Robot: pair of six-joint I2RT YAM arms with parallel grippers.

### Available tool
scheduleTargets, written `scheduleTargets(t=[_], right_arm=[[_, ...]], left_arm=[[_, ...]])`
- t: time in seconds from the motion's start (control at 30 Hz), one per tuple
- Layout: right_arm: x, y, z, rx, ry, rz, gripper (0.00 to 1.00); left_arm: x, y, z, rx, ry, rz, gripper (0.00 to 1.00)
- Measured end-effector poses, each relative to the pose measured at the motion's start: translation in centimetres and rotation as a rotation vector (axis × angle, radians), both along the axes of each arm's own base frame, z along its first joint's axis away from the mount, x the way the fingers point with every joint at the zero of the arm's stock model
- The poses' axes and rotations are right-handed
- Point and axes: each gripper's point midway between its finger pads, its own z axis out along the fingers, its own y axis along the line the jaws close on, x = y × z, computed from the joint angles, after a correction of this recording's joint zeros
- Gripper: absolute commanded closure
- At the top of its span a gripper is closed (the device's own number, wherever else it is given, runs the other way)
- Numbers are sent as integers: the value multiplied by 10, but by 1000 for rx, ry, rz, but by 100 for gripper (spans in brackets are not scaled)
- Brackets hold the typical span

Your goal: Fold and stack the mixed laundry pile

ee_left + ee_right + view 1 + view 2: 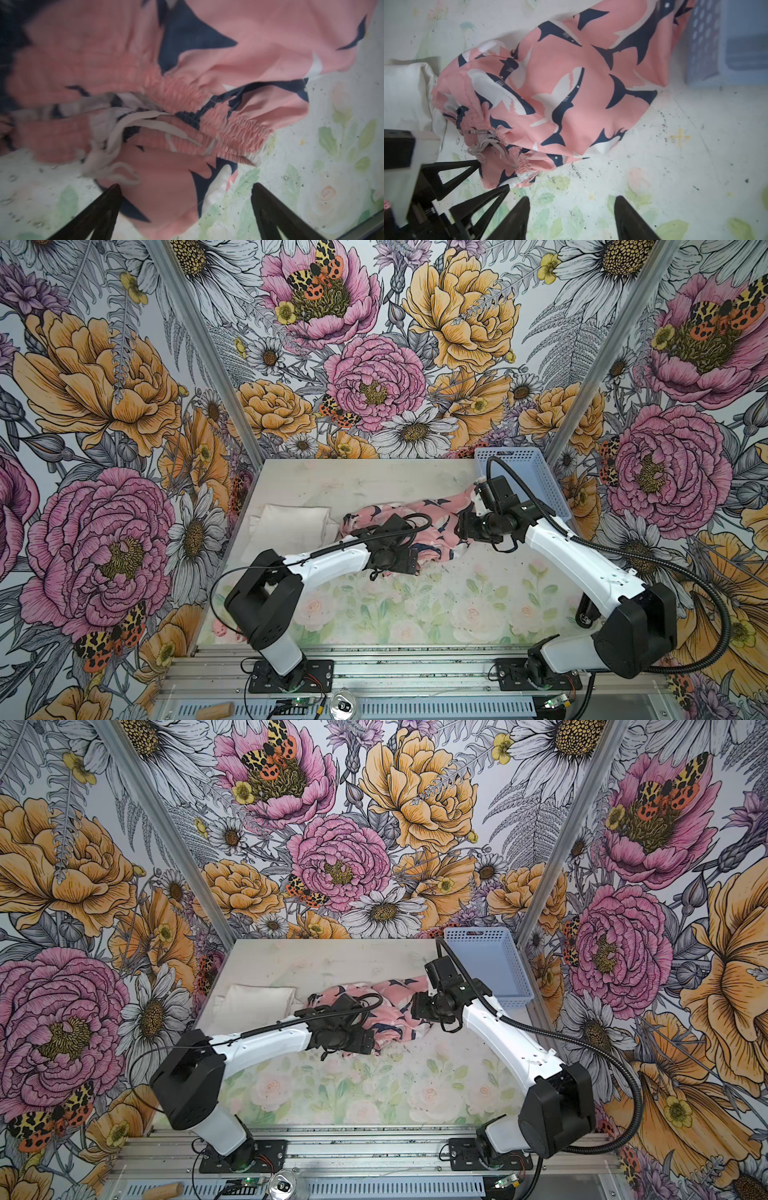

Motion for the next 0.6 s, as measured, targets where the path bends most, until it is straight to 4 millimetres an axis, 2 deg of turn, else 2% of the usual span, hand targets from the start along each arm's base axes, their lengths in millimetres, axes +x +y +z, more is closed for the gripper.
scheduleTargets(t=[0.13,0.23,0.3,0.37,0.4,0.47,0.5,0.6], right_arm=[[-9,-19,3,3,-42,-66,32],[-17,-24,-1,17,-50,-93,32],[-22,-26,-9,19,-35,-104,32],[-25,-28,-17,16,-18,-112,32],[-26,-29,-20,14,-10,-114,32],[-28,-31,-24,12,-2,-120,32],[-27,-32,-24,13,-4,-123,32],[-21,-35,-21,18,-22,-135,32]], left_arm=[[11,-32,-18,2,0,-32,2],[20,-38,-30,23,-5,-27,6],[25,-40,-28,27,-20,-23,15],[28,-41,-29,32,-29,-22,28],[30,-42,-29,34,-33,-22,42],[33,-44,-30,37,-38,-17,82],[35,-44,-30,38,-42,-12,97],[36,-44,-31,42,-45,-3,100]])
